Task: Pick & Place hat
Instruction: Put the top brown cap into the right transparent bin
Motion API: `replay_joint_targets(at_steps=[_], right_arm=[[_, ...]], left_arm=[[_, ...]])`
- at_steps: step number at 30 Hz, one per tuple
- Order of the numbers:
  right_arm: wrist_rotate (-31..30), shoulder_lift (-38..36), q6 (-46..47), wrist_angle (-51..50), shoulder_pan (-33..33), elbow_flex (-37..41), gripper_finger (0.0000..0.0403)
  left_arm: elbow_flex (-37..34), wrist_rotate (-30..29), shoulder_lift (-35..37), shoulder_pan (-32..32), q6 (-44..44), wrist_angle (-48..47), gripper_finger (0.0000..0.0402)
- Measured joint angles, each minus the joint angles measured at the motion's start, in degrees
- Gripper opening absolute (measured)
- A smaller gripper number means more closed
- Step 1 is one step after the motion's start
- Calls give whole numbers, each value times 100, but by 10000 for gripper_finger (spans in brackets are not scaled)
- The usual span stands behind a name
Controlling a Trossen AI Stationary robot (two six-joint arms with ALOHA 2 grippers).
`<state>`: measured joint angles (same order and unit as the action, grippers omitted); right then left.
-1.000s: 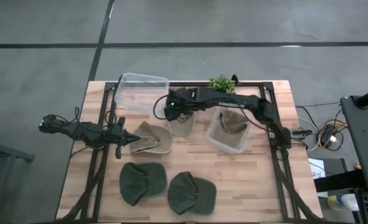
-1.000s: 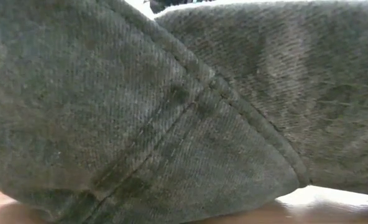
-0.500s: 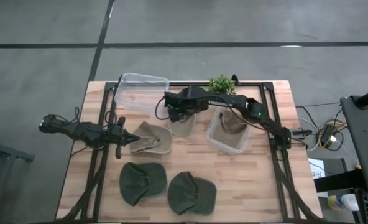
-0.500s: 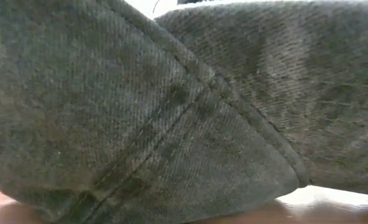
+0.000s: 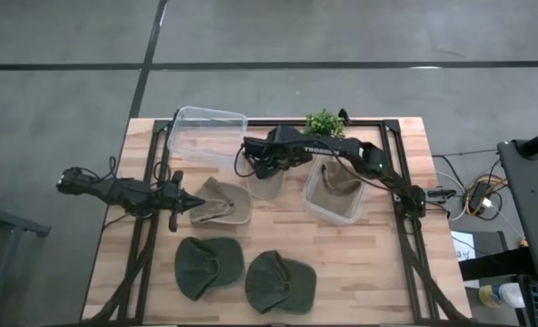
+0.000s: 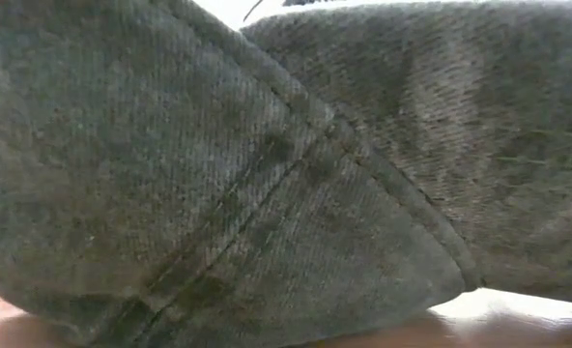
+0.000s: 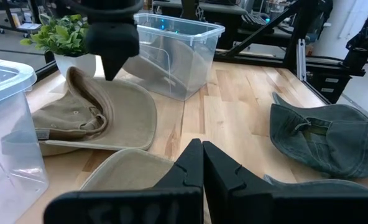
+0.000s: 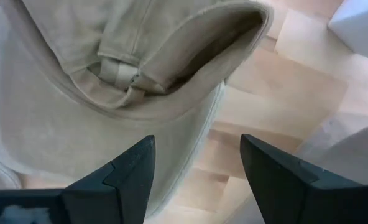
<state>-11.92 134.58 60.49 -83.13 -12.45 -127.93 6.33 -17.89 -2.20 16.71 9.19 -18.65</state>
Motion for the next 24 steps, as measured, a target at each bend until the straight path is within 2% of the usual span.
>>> replay_joint_targets(at_steps=[20,24], right_arm=[[568,-11,-96,789,-9,715,230],[601,-11,-181,1040,-10,795,217]], left_arm=[[0,0,0,0,2,-2,0],[0,0,0,0,2,-2,0]])
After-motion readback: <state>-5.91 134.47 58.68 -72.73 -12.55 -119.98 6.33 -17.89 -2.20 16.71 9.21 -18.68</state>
